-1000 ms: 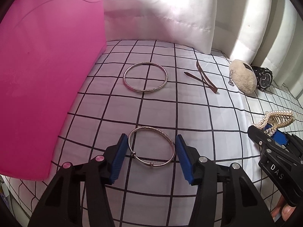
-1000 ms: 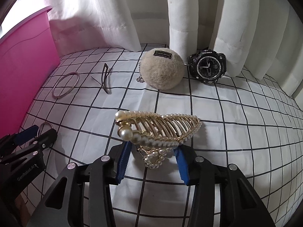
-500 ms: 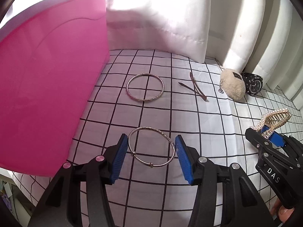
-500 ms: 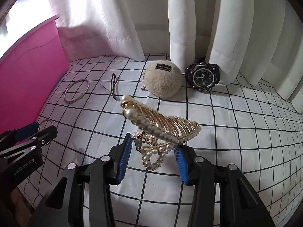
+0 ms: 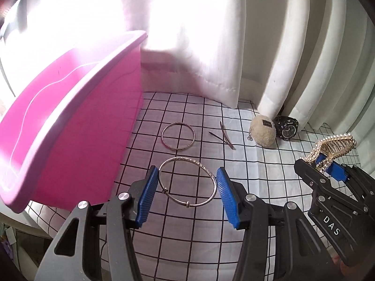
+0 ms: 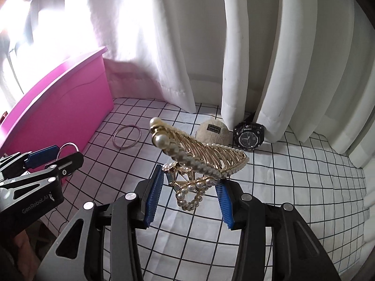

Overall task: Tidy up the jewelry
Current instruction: 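Close the left tool on the bangle while the right tool grips the claw clip, then lift and carry the bangle and claw clip over the pink tub with both tools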

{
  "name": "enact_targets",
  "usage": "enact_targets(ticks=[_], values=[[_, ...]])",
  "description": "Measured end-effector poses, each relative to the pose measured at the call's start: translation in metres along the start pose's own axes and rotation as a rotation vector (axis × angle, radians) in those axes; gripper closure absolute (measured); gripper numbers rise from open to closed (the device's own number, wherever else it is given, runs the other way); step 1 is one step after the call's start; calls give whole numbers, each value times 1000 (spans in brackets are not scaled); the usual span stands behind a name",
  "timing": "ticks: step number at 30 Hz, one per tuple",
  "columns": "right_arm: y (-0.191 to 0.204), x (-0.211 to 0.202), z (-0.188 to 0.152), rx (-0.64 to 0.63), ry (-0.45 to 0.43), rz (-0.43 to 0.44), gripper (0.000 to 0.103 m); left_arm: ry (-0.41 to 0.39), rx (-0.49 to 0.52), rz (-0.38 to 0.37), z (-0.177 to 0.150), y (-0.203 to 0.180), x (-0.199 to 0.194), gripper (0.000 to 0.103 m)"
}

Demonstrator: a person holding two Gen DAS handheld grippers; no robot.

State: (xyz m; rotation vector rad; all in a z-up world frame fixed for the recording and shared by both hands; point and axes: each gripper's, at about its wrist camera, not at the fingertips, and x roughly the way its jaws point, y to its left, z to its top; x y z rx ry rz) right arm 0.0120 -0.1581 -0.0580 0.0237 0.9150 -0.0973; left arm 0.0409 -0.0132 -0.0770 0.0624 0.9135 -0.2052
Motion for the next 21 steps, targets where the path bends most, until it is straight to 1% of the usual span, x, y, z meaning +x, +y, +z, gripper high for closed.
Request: enact_targets(ticks=[9,13,21], values=[[17,-37,24,-62,-69,42,60,-85,-20,22,15,8,-56,53],[28,-50,39,-88,-104,66,60,-136,-33,56,25,17,-78,53],[67,-59,77,-158,-177,140,60,-184,-88,131,44,52,-103,53]])
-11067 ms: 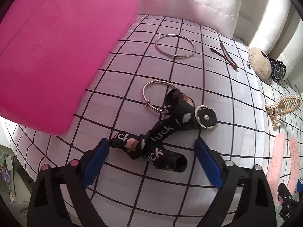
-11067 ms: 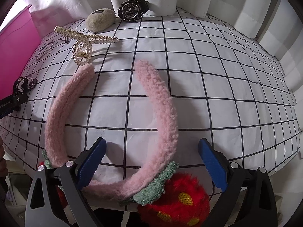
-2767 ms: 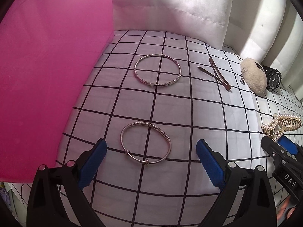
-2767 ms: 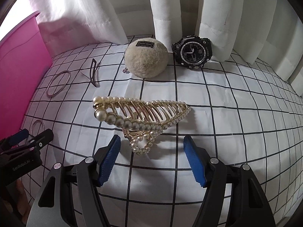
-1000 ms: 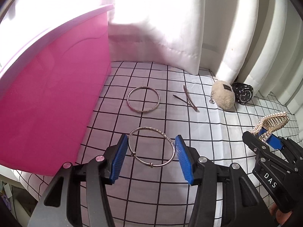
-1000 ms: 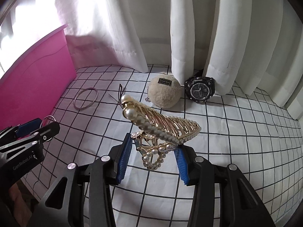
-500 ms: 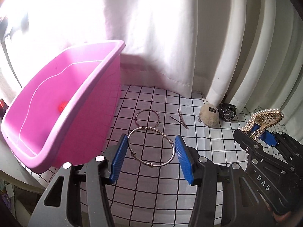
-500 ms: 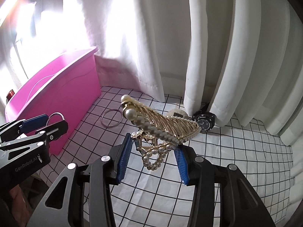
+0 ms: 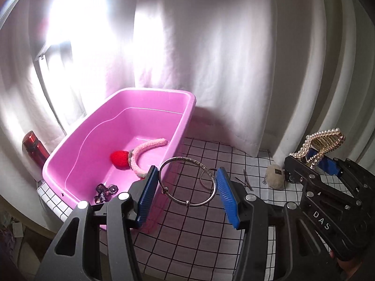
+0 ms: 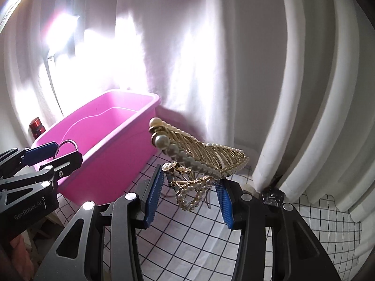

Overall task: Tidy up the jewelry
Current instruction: 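Lift and carry the bangle and claw clip over the pink tub with both tools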

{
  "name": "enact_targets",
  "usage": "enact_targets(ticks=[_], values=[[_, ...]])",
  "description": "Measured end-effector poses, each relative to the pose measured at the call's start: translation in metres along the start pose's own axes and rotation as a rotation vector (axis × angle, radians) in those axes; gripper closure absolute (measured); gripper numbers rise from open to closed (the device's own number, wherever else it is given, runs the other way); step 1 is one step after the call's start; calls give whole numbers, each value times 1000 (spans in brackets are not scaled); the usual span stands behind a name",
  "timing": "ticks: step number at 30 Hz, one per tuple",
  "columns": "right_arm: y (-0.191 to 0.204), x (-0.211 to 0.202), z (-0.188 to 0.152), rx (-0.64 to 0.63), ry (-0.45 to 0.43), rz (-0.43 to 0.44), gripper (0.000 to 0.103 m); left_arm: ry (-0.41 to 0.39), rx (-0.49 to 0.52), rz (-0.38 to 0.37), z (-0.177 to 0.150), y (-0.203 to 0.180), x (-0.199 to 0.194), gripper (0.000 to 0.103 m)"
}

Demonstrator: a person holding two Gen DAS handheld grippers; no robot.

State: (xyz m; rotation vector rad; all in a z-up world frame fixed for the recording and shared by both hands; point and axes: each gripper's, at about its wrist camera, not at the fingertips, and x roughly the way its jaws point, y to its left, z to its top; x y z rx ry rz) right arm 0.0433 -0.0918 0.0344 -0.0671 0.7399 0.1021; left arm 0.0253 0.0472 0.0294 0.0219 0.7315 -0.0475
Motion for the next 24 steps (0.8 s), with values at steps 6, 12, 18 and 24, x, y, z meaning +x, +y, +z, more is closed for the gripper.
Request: enact_targets(ticks=[6,12,18,24], values=[[34,16,30,-55,-34,66,60,0,-43,50,14,35,4,53],[75,32,55,-120,-54,119,60,-5,-76,94,23,71,6,53],[109,50,70,-158,-52,163,60,14,-88,132,26,102,16,53],[138,72,82,-182,-26,190,60,55,-104,149,22,131,36,53]])
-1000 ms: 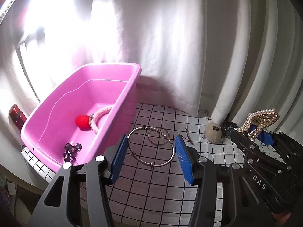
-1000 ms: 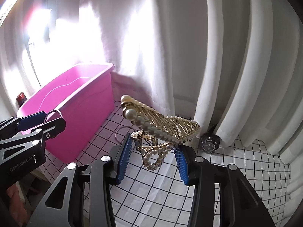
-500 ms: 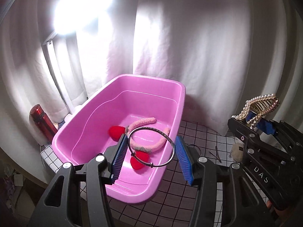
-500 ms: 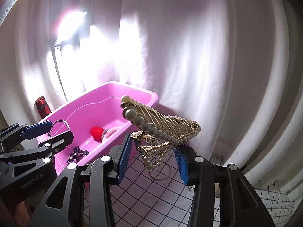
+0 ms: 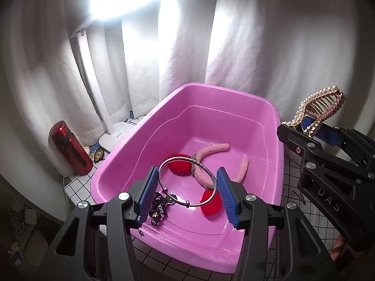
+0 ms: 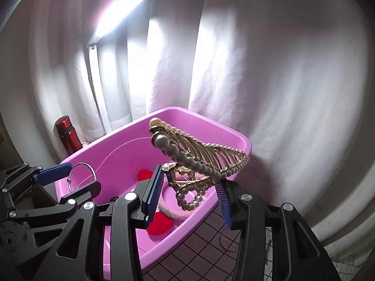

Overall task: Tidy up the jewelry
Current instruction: 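Lift and carry the bangle and claw clip over the pink tub with both tools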

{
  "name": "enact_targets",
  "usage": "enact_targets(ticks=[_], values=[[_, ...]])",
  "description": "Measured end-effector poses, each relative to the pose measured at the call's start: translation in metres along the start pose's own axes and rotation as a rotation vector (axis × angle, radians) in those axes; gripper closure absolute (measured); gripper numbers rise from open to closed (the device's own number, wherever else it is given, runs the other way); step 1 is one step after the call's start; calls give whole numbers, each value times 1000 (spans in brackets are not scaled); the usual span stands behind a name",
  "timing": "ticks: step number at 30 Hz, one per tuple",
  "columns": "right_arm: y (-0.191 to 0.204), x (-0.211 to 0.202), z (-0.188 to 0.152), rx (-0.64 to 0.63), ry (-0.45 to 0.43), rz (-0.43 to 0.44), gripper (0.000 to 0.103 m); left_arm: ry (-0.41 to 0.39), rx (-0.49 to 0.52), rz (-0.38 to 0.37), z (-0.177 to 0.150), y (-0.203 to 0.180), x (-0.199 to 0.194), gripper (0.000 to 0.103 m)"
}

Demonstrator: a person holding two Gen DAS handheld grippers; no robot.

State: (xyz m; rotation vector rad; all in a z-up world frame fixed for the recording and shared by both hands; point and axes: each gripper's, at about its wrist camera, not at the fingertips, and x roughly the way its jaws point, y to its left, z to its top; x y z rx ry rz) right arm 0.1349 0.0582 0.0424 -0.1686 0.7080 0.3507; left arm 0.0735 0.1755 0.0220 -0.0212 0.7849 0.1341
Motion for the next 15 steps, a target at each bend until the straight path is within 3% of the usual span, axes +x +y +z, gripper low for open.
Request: enact_targets(ticks=[15], values=[[21,69,4,-5,122,-7,60,76,-28,-7,1,21,51,53]])
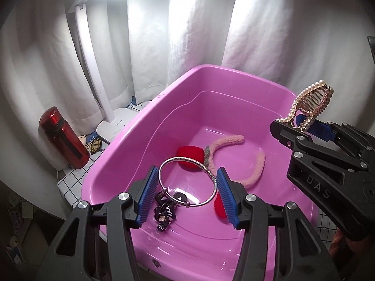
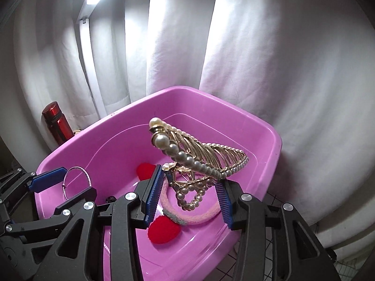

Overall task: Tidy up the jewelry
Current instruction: 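Lift and carry the bangle and claw clip over the pink tub with both tools, then open both tools to drop the bangle and claw clip into the tub, then withdraw both tools from the tub toward the remaining items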

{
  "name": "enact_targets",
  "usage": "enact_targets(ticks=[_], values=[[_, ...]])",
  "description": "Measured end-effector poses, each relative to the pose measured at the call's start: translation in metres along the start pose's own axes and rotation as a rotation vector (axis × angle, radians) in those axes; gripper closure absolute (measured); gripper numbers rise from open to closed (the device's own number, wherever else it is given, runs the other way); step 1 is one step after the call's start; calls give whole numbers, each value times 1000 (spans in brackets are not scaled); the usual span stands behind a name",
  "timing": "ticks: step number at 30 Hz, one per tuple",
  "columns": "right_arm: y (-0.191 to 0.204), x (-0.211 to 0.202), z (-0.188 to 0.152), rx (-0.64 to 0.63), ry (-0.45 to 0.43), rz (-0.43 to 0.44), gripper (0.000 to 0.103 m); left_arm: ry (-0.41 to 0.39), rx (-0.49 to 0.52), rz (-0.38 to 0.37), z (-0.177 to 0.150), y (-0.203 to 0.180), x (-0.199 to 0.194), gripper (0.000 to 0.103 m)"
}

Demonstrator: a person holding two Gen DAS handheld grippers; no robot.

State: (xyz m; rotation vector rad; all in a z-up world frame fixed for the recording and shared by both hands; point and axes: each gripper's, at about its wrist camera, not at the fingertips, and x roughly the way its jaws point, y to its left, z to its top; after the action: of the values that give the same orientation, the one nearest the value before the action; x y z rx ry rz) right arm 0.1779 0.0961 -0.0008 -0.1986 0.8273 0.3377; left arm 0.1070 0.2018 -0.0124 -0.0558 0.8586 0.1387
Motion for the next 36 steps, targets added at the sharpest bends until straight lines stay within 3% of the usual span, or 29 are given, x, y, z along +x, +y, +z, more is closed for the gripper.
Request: enact_targets(ticks=[20,21,22,24,36], values=[[2,34,-4,35,92,-32,57,56,-23,22,0,8,26,51],[1,34,-4,42,93,-33,54,57,-24,28,-1,9,26,46],[1,36,-4,42,104,-44,51,55,-24,38,-1,9,25,31],[0,30,-3,42,73,-50,45,30,-29,51,-1,12,21,21],[0,11,1,40,32,-65,44,9,-38,66,-1,17,13,18]])
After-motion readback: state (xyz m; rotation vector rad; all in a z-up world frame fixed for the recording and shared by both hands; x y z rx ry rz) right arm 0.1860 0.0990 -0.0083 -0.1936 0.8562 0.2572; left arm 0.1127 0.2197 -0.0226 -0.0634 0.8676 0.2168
